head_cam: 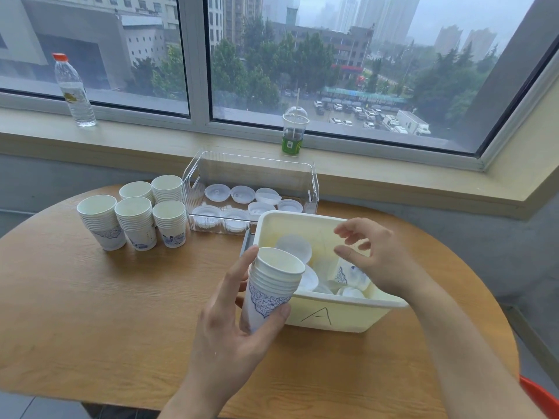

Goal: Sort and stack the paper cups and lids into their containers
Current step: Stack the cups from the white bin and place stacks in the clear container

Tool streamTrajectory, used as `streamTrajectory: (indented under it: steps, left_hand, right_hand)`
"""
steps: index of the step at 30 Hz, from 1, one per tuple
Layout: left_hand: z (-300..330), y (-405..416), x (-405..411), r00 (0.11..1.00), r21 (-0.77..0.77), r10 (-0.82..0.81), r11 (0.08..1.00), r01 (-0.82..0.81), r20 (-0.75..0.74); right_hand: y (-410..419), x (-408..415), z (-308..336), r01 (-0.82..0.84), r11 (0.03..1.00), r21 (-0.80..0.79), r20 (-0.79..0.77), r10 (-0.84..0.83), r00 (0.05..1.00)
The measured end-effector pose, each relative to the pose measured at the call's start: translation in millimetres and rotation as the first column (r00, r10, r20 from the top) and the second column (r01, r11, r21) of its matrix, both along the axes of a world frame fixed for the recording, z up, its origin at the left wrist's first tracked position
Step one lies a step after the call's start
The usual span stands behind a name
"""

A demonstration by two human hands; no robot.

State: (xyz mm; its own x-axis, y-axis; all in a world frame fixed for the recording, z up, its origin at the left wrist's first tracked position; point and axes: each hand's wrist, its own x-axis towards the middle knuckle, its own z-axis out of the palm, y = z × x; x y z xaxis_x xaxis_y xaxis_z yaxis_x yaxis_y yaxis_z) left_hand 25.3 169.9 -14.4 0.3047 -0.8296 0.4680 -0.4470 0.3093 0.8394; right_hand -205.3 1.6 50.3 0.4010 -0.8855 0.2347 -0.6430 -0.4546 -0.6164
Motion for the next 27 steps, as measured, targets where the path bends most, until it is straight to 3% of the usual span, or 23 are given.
streamTrajectory:
  steps: [5, 9, 16, 27]
  left_hand:
    - [-4, -1, 5, 1.000, 0.009, 0.007, 1.000, -0.007, 0.009]
    - [-6, 1, 8, 1.000, 0.020, -0.017, 1.000, 0.017, 0.007]
    - [-8, 1, 11, 1.000, 0.011, 0.009, 1.000, -0.009, -0.005]
    - [-8, 0, 14, 1.000, 0.011, 0.015, 1.000, -0.014, -0.016]
  right_hand:
    - [-17, -3, -18, 0.032, 0.997, 0.068, -0.347, -0.007, 0.938]
    - [-27, 3, -28, 0.049, 0.990, 0.129, -0.476, 0.019, 0.879]
    - [-40, 9, -40, 0.080, 0.984, 0.162, -0.620, 0.038, 0.784]
    - [-46, 10, -49, 0.111, 0.977, 0.183, -0.712, 0.053, 0.700]
